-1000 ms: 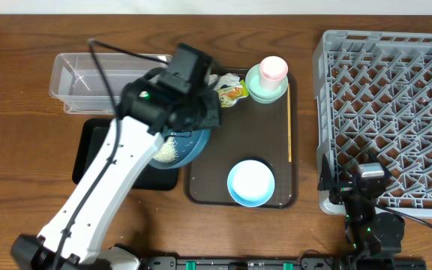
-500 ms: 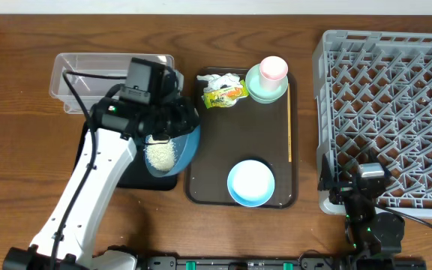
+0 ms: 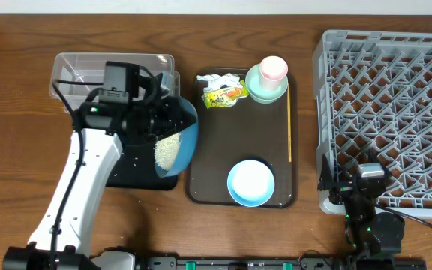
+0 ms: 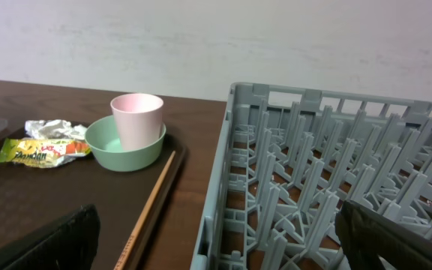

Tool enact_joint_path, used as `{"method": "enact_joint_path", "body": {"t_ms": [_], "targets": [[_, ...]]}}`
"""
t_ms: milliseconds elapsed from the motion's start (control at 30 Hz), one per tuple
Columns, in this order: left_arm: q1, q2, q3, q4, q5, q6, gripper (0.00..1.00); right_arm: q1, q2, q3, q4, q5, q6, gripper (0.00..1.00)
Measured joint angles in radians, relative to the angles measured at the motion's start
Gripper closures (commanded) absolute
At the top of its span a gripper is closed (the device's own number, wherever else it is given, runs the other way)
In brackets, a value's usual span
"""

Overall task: Sort waste into correct bins and load items into the dishwasher rack
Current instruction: 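Lift the blue bowl with the left gripper toward the black tray, then tilt the blue bowl over the black tray to pour out the rice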

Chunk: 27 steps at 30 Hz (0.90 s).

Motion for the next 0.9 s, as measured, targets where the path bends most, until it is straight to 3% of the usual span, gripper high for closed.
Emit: {"method": "enact_joint_path", "body": {"t_ms": [900], "targets": [[0.332, -0.003, -0.094, 0.002, 0.312, 0.052, 0.94, 0.000, 0.000, 0.000, 0.000, 0.000, 0.000, 0.01]]}}
